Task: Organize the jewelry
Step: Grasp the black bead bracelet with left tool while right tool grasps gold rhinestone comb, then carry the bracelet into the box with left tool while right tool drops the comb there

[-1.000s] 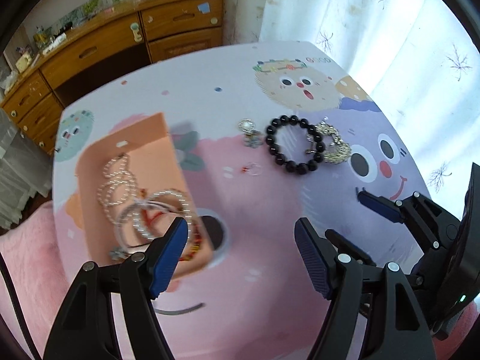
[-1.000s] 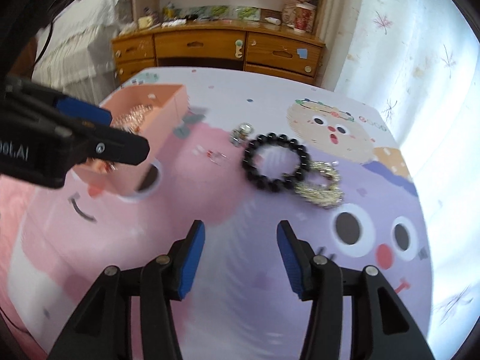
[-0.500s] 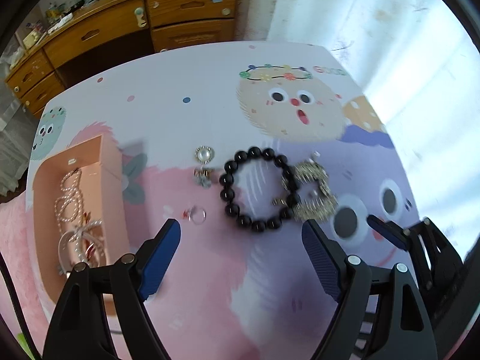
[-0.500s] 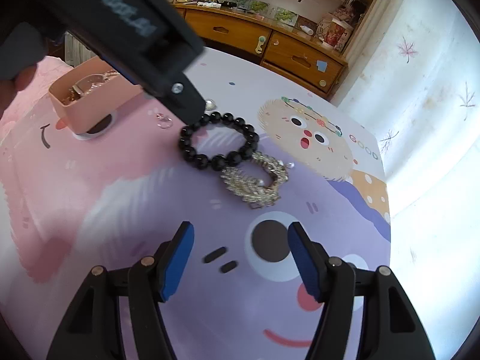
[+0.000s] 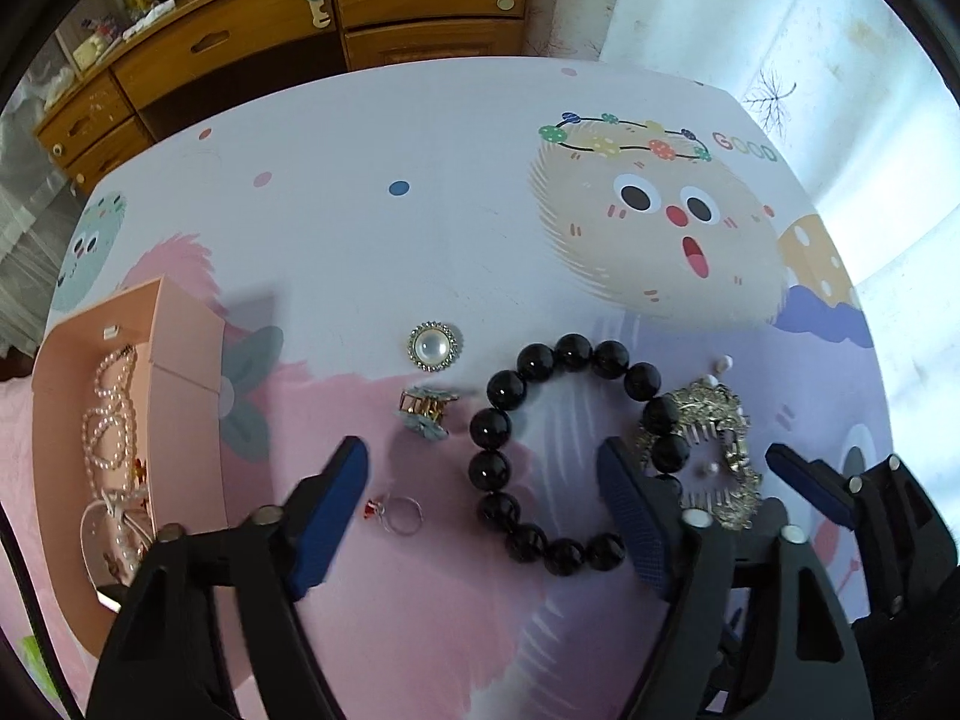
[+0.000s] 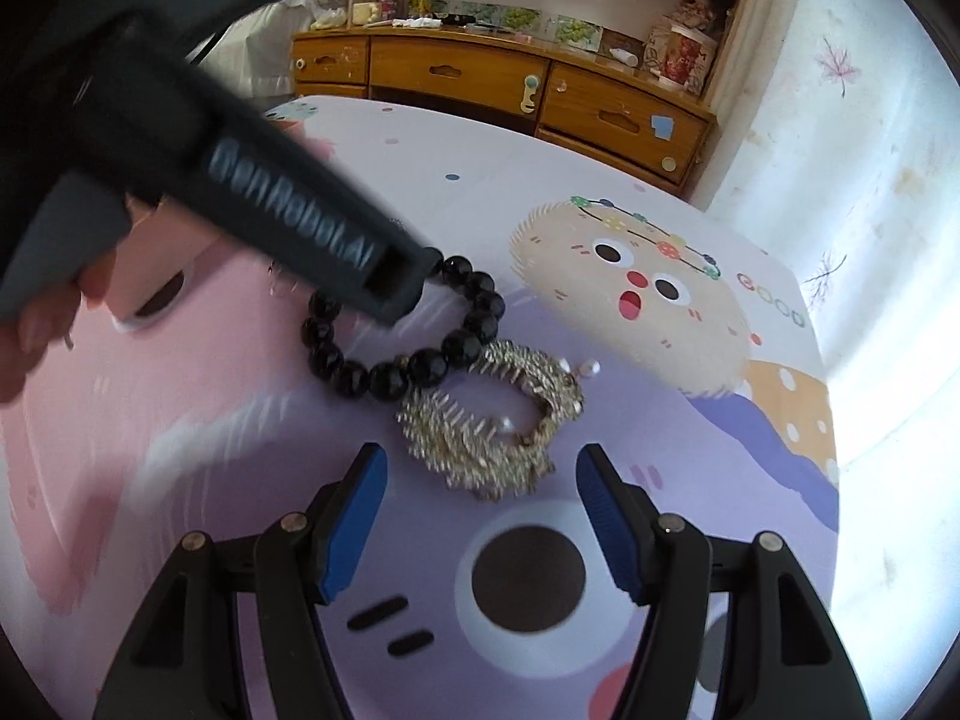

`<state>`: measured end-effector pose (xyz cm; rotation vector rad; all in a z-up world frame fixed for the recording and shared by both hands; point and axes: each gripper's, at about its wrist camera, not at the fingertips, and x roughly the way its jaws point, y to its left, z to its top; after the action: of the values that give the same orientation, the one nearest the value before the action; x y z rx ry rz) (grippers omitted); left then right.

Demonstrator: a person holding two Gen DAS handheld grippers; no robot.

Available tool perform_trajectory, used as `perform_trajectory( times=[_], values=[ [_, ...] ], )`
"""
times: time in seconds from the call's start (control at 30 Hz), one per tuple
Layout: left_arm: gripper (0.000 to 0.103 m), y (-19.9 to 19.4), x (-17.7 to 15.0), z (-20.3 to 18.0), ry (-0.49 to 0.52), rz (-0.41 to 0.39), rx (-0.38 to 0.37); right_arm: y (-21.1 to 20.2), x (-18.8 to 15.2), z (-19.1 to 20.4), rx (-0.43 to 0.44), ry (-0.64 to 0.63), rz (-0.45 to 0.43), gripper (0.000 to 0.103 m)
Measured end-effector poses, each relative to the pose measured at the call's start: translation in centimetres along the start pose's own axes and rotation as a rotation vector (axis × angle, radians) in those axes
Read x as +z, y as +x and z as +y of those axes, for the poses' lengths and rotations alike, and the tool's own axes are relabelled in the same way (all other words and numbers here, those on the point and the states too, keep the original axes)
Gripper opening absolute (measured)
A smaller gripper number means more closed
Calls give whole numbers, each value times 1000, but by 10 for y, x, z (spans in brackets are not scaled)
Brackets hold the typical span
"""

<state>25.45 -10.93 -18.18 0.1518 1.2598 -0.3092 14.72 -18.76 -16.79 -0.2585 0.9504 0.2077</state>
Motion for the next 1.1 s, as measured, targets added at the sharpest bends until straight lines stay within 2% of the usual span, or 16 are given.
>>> perform_trajectory(
  times=[0.17, 0.33, 0.37, 0.43, 0.5, 0.57, 0.8, 1.0, 1.1],
  values=[
    [53, 8, 1, -4, 10, 15, -9, 8, 5, -9, 42, 52, -1, 66],
    [35, 8, 6, -2, -20, 3, -56, 13, 9, -15, 83, 90, 13, 66],
    [34, 8, 6, -2, -25, -1, -56, 14, 9, -14, 78, 83, 11, 66],
    [20, 9, 8, -3, -14, -5, -37, 14, 9, -13, 74, 84, 5, 66],
    [15, 10, 8, -3, -7, -3, -19, 15, 9, -14, 69, 87, 2, 65],
    [13, 9, 9, 0, -15, -3, -25, 15, 10, -14, 71, 85, -4, 59],
    [13, 6, 6, 6, -54, -4, -59, 13, 9, -15, 72, 81, 2, 59],
    [13, -11, 5, 7, -43, -52, -93, 9, 8, -17, 59, 90, 9, 59],
    [13, -24, 3, 9, -48, -78, -136, 5, 8, -18, 45, 88, 7, 58]
  ],
)
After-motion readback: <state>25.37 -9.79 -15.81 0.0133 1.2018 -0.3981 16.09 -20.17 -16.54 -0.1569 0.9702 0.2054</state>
